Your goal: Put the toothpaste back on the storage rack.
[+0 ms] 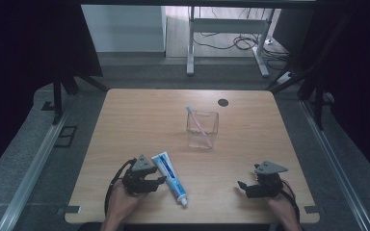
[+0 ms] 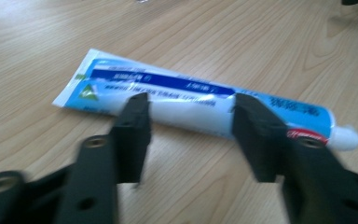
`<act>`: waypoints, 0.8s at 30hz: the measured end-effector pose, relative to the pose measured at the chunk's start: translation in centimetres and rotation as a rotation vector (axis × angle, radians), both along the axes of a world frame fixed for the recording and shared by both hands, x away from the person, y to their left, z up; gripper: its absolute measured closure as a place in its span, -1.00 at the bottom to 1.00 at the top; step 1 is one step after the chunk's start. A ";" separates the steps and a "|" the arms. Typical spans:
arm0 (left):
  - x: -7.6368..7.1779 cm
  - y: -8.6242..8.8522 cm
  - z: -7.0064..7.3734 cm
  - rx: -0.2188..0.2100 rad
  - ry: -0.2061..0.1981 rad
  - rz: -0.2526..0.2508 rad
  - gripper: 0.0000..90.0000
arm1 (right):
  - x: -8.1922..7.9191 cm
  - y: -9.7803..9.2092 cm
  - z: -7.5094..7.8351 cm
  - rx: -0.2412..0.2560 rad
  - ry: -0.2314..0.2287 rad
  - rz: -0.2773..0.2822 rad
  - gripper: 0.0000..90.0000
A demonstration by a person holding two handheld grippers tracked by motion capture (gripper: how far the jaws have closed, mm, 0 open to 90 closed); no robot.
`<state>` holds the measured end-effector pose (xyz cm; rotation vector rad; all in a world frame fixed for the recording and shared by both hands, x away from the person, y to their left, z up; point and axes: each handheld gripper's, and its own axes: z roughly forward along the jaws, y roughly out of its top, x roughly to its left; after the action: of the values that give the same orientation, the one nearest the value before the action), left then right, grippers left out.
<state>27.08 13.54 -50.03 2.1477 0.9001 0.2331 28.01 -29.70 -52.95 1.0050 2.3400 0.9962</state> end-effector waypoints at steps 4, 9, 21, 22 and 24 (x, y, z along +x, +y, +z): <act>0.2 -0.9 0.2 -0.008 0.026 -0.038 0.61 | 0.0 0.1 0.0 0.009 0.004 -0.003 -0.86; 0.3 -2.4 0.5 0.000 0.024 -0.079 0.99 | 0.0 0.1 -0.1 0.010 0.006 -0.004 -0.85; 0.7 -7.1 -0.5 0.107 0.049 -0.177 0.99 | 0.0 0.2 -0.2 0.003 0.014 0.004 -0.82; 0.6 -7.3 -0.6 0.110 0.055 -0.181 0.99 | 0.0 0.2 -0.2 0.002 0.015 0.006 -0.82; 0.6 -7.4 -0.7 0.109 0.053 -0.187 0.99 | -0.1 0.3 -0.2 -0.001 0.014 0.009 -0.81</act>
<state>27.69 6.14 -50.72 2.3327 0.7245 0.1348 27.95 -29.43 -53.19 1.0053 2.3584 0.9946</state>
